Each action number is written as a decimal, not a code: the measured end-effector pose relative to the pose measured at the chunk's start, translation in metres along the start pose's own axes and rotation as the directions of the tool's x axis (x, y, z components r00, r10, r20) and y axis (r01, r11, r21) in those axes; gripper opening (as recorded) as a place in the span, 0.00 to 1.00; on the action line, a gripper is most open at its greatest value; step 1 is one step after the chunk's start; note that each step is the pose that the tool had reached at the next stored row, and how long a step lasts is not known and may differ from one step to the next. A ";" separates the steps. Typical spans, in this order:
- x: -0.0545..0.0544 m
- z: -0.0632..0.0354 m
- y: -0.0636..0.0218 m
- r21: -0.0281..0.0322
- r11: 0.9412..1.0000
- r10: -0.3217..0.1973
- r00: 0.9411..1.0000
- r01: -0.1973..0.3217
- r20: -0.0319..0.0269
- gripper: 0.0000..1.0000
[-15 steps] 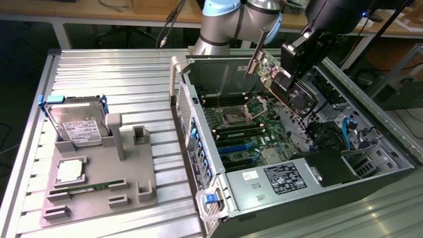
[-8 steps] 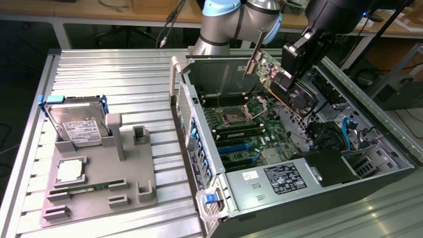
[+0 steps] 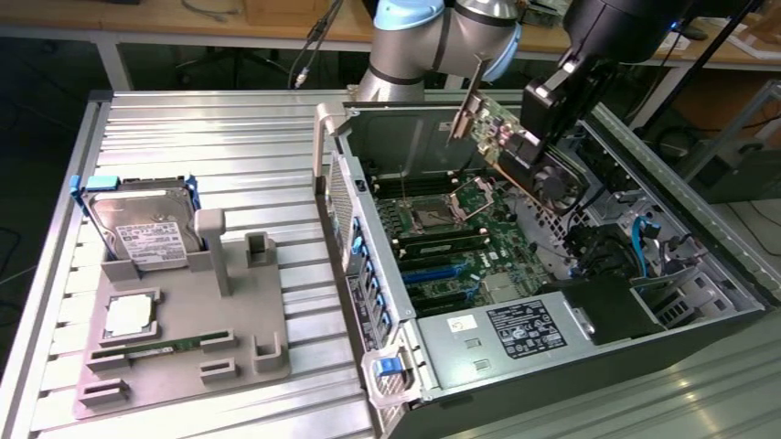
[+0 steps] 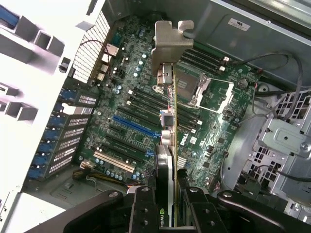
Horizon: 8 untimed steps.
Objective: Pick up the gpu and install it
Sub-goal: 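Insert the gpu into the slot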
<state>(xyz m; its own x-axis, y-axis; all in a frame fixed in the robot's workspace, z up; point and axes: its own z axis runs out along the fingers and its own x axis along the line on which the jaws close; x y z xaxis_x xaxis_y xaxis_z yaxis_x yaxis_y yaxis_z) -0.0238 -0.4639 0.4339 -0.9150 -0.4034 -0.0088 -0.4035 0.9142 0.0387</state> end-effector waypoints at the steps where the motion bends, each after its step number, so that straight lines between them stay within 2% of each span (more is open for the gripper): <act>1: 0.000 0.0000 0.0000 0.000 1.000 -0.006 1.000 0.006 0.000 0.27; 8: 0.000 0.0000 0.0000 0.000 0.999 -0.046 0.999 0.046 -0.002 0.27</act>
<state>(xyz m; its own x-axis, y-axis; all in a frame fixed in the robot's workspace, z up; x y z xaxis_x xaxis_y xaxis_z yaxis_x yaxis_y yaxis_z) -0.0238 -0.4639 0.4339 -0.8954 -0.4451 -0.0088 -0.4451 0.8946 0.0387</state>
